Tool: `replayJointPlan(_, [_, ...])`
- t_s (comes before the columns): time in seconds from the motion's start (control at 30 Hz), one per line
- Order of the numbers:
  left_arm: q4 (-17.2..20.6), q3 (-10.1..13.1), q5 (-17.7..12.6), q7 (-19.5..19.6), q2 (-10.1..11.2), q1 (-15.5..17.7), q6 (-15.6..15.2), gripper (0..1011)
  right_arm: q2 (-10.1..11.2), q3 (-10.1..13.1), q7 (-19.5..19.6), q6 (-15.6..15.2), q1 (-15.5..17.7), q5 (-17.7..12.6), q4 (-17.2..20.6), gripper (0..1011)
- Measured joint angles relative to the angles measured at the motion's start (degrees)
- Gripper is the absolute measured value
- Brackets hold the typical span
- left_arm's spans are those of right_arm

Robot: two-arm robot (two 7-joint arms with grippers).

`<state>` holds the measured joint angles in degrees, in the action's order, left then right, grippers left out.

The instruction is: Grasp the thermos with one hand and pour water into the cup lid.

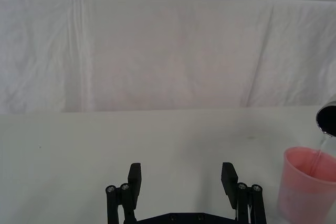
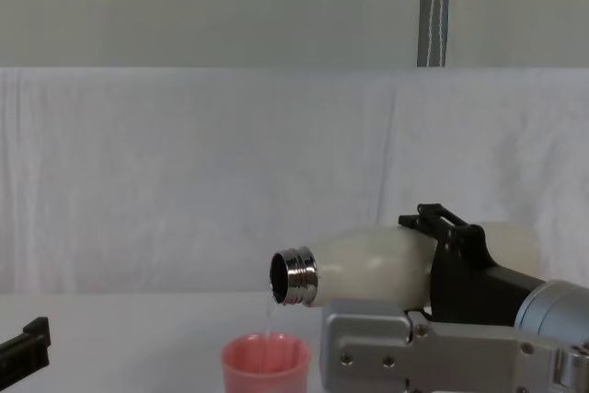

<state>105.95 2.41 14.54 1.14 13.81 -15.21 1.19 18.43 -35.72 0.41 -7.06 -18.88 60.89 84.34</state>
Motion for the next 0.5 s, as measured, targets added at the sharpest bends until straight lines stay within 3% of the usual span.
replayJointPlan(0.5, [0.0, 0.0, 0.0, 0.0, 0.0, 0.0, 0.0, 1001, 0.2, 0.0, 0.2, 0.1, 0.1, 0.2, 0.2, 951])
